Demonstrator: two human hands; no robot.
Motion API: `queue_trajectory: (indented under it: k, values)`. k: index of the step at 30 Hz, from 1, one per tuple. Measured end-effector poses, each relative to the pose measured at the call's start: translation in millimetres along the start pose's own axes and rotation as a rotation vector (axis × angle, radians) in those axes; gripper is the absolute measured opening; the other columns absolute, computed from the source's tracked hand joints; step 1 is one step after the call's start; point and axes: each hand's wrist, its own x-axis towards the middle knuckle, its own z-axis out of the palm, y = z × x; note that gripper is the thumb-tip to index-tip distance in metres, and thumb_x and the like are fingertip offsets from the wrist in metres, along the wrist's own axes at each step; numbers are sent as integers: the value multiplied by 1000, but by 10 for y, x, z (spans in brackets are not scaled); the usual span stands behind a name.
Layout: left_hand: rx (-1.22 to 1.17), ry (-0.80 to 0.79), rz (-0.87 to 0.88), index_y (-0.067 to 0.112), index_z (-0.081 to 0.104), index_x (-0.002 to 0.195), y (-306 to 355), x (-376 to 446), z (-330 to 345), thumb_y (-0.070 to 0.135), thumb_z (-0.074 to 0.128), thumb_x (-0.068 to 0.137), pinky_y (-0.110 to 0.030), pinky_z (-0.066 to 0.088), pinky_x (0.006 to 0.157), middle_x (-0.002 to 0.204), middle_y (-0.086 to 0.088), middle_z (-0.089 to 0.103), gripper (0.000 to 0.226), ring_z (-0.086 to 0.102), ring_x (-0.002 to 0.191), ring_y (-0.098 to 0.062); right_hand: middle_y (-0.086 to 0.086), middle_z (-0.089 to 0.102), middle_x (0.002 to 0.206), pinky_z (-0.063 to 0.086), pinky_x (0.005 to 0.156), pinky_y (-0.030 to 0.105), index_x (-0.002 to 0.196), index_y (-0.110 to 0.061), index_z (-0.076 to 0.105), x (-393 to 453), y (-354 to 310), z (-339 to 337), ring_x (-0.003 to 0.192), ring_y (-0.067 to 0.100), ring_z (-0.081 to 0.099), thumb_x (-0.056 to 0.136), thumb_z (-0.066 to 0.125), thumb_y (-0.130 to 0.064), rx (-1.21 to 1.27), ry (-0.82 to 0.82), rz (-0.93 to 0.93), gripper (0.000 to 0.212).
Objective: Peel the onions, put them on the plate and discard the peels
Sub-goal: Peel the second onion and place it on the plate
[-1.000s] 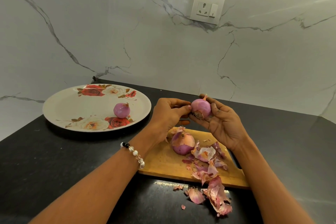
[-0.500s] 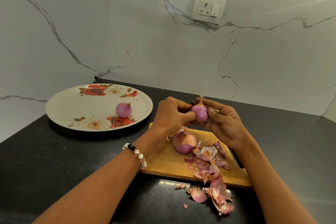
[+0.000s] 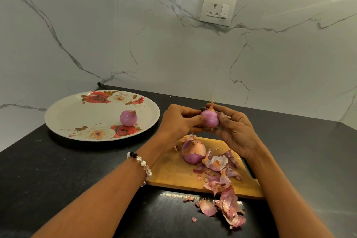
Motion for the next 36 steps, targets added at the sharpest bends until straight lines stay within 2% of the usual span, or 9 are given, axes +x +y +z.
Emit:
queue_trajectory:
  k: [4, 8, 14, 18, 21, 26, 29, 33, 36]
  values:
    - [-65, 20, -65, 6, 69, 111, -6, 0, -24, 5, 73, 78, -34, 60, 76, 100, -8, 72, 34, 71, 87, -23, 20, 66, 125, 61, 83, 42, 115, -7, 71, -3, 5, 26, 115, 37, 65, 69, 75, -23, -37, 31, -2, 49]
    - [-133, 48, -116, 6, 69, 108, 0, 6, -36, -2, 70, 80, -27, 59, 69, 96, -9, 72, 29, 72, 83, -21, 21, 64, 128, 60, 85, 45, 123, -3, 63, -1, 16, 47, 116, 37, 64, 69, 75, -23, -60, 32, -5, 59]
    - [-102, 61, -77, 6, 69, 107, 9, 7, -30, -6, 65, 83, -19, 55, 61, 86, -1, 70, 27, 70, 76, -15, 17, 70, 118, 61, 78, 47, 108, -9, 75, -17, -6, 94, 107, 38, 69, 67, 73, -18, 52, 39, 1, 42]
    - [-16, 77, -13, 7, 69, 108, 15, 12, -18, -2, 65, 85, -15, 53, 60, 86, 2, 69, 26, 67, 77, -12, 13, 73, 110, 62, 77, 48, 117, -3, 63, -23, -27, 129, 100, 37, 71, 71, 69, -18, 105, 54, 17, 49]
    - [57, 110, 9, 8, 70, 106, -1, 23, -20, 2, 67, 85, -14, 54, 61, 86, 2, 68, 22, 66, 80, -12, 13, 72, 111, 61, 78, 49, 118, -2, 61, -22, -14, 133, 102, 38, 70, 84, 55, -11, 112, 68, 28, 35]
    - [91, 131, 7, 11, 72, 102, -5, 36, -31, 11, 71, 83, -18, 56, 65, 91, -1, 70, 19, 66, 83, -15, 11, 67, 120, 61, 77, 49, 122, 0, 59, -8, -27, 150, 106, 35, 69, 90, 48, -12, 200, 131, 4, 36]
    - [78, 121, -14, 11, 73, 99, 3, 38, -25, 11, 72, 82, -20, 56, 66, 89, -2, 70, 17, 66, 81, -16, 14, 64, 122, 62, 72, 44, 122, 0, 59, 2, -44, 152, 98, 33, 72, 101, 42, -14, 285, 217, 11, 30]
    - [50, 124, -29, 12, 73, 97, 9, 37, -22, 10, 72, 82, -19, 56, 64, 89, -3, 70, 15, 66, 82, -17, 31, 46, 143, 62, 70, 41, 145, 3, 39, 21, -57, 154, 120, 48, 58, 86, 59, -34, 395, 300, 64, 73]
    - [66, 114, -30, 14, 73, 97, 14, 47, -26, 11, 71, 84, -23, 57, 67, 89, -3, 70, 13, 65, 81, -17, 37, 43, 143, 62, 72, 42, 147, 3, 35, 26, -57, 138, 123, 49, 55, 85, 59, -32, 395, 316, 78, 75]
